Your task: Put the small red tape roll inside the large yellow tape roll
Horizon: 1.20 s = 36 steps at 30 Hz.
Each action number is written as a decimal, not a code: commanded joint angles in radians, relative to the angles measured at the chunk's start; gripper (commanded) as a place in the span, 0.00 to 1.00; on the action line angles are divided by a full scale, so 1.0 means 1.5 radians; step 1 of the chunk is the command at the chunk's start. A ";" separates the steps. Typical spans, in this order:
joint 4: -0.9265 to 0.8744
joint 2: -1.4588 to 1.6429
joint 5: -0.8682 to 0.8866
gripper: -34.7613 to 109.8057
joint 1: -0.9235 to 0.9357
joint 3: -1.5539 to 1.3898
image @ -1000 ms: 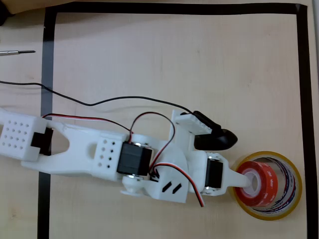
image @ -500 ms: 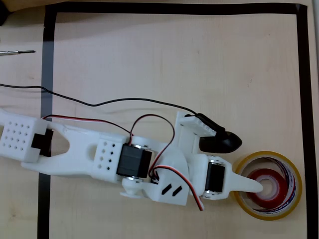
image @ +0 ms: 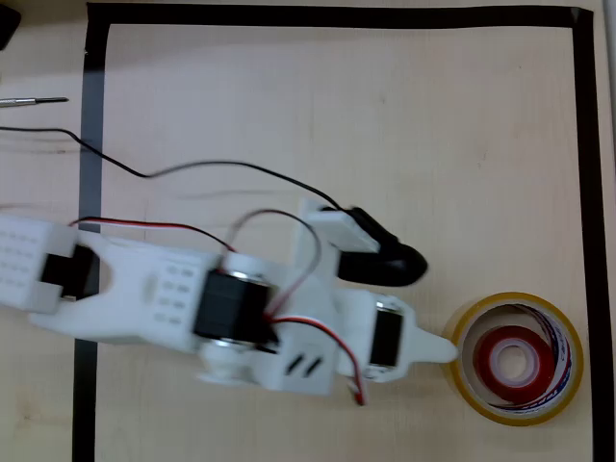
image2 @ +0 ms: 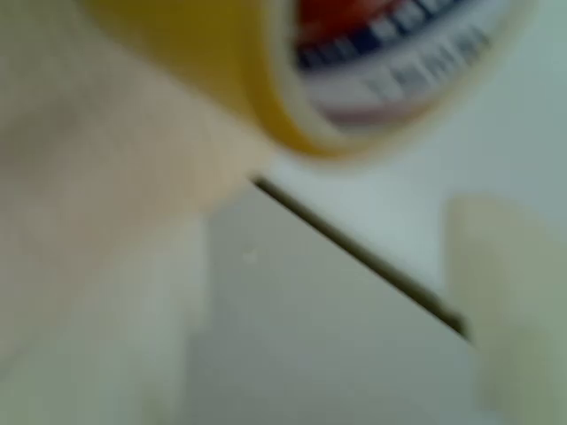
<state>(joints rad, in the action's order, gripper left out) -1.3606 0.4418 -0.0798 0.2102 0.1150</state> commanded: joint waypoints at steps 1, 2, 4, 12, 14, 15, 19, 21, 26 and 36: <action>-0.127 0.249 -0.006 0.32 0.008 0.086; -0.156 0.274 -0.006 0.32 0.008 0.086; -0.211 0.317 -0.006 0.31 0.008 0.086; -0.301 0.458 -0.001 0.28 0.012 -0.016; -0.300 0.528 -0.001 0.26 0.000 -0.095; -0.300 0.562 -0.001 0.26 -0.007 -0.136; -0.299 0.706 -0.001 0.24 -0.024 -0.296; -0.284 0.781 -0.001 0.24 -0.026 -0.412; 0.092 1.211 -0.004 0.24 -0.021 -1.116; 0.288 1.571 -0.010 0.24 -0.043 -1.707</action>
<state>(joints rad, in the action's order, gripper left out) -1.0186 2.5771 -0.0798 0.1657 -2.2273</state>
